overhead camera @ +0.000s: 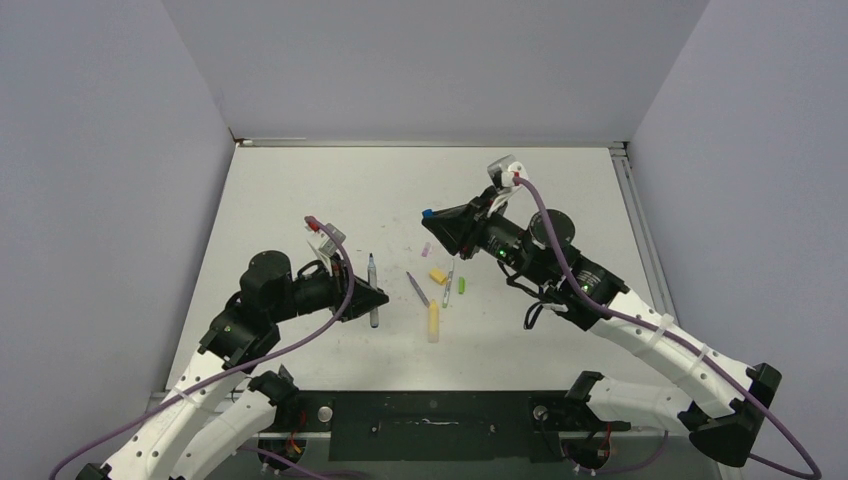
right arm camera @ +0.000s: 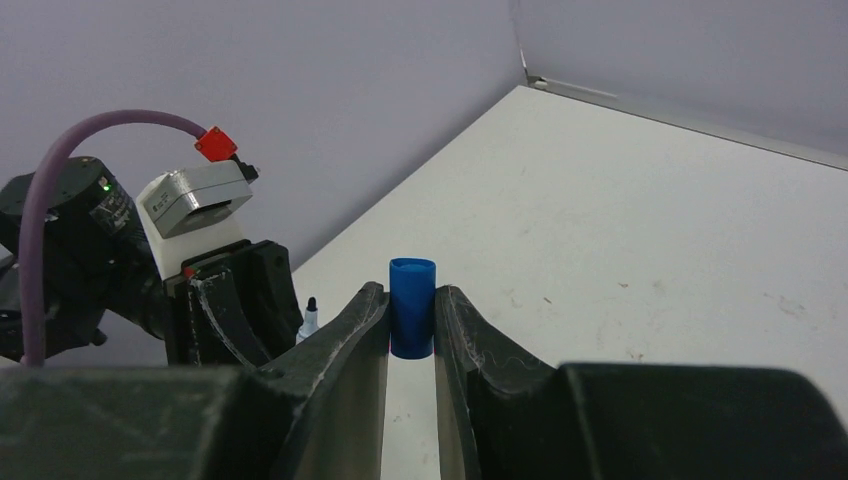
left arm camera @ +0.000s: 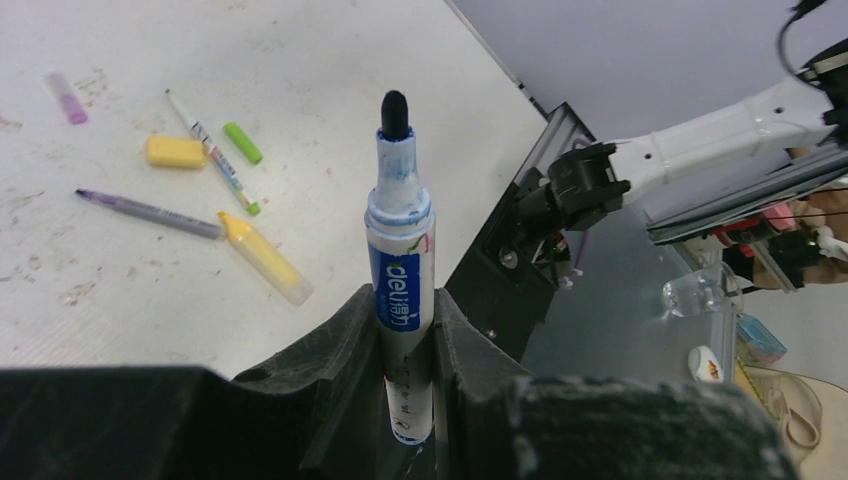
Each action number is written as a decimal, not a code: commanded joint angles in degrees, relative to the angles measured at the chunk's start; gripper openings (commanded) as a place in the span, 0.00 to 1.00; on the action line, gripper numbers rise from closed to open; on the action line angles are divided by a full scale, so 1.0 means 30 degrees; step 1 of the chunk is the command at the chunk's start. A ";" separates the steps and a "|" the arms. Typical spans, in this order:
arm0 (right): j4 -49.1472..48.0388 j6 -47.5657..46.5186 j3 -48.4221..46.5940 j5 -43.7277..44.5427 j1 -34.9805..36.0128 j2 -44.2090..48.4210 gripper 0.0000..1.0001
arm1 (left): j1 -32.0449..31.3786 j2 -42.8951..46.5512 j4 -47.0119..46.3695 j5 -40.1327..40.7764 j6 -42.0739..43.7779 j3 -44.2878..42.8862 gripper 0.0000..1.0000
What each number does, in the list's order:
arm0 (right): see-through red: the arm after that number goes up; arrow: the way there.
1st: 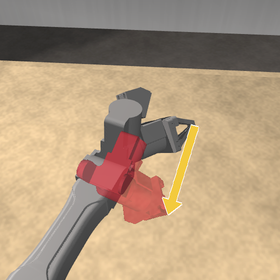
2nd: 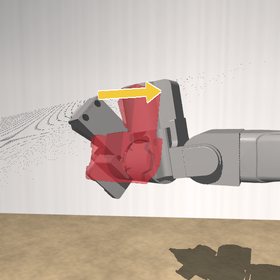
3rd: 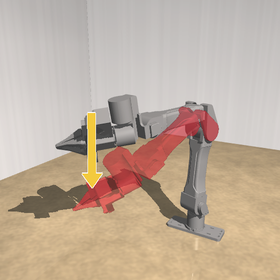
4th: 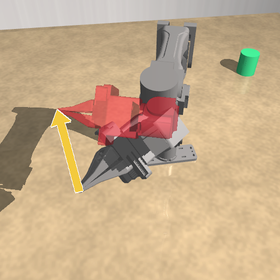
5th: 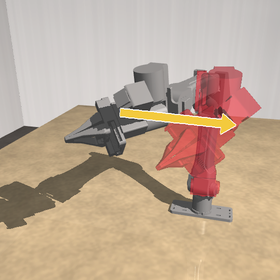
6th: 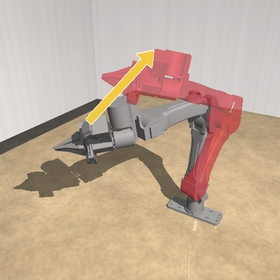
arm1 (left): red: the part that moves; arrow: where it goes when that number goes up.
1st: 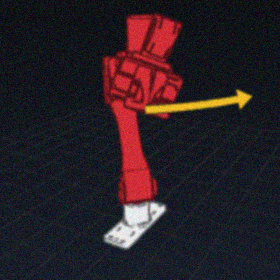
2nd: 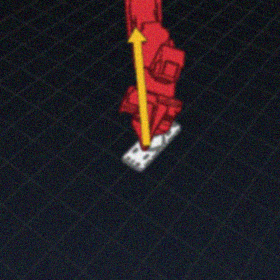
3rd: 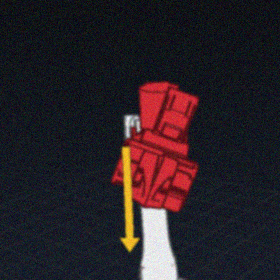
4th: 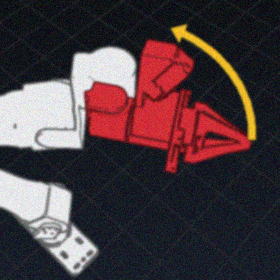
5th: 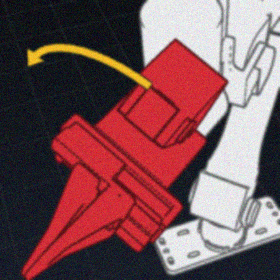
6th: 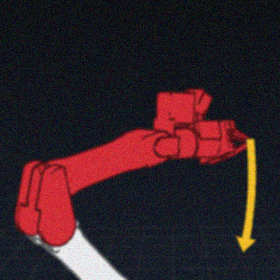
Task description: Insert the pens into the pen caps
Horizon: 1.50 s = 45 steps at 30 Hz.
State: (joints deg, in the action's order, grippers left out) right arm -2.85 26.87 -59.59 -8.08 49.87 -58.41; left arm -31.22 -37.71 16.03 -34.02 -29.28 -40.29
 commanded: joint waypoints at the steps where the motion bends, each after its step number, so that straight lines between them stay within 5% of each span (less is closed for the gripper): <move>1: -0.4252 0.3093 0.0872 -0.0619 0.0125 0.0339 0.05 | -0.0320 -0.0193 -0.3445 -0.2069 -0.1482 0.0478 0.00; 10: -0.8988 0.5507 0.1848 -0.0963 0.1107 -0.0372 0.05 | -0.0549 -0.0252 -0.7321 -0.3735 -0.4056 0.1229 0.00; 21: -1.0117 0.4415 0.1234 0.0259 0.3456 -0.1639 0.05 | -0.0667 0.0021 -1.0674 -0.4967 -0.6597 0.1668 0.00; 45: -1.1483 0.4851 0.0953 0.0027 0.4471 -0.3074 0.05 | -0.0755 0.0629 -1.1355 -0.5361 -0.7292 0.1361 0.00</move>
State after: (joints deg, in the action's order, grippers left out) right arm -32.95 41.25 -54.37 -7.92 62.74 -67.72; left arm -33.30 -36.53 -14.46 -49.34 -50.85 -35.29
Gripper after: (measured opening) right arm 0.202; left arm 0.181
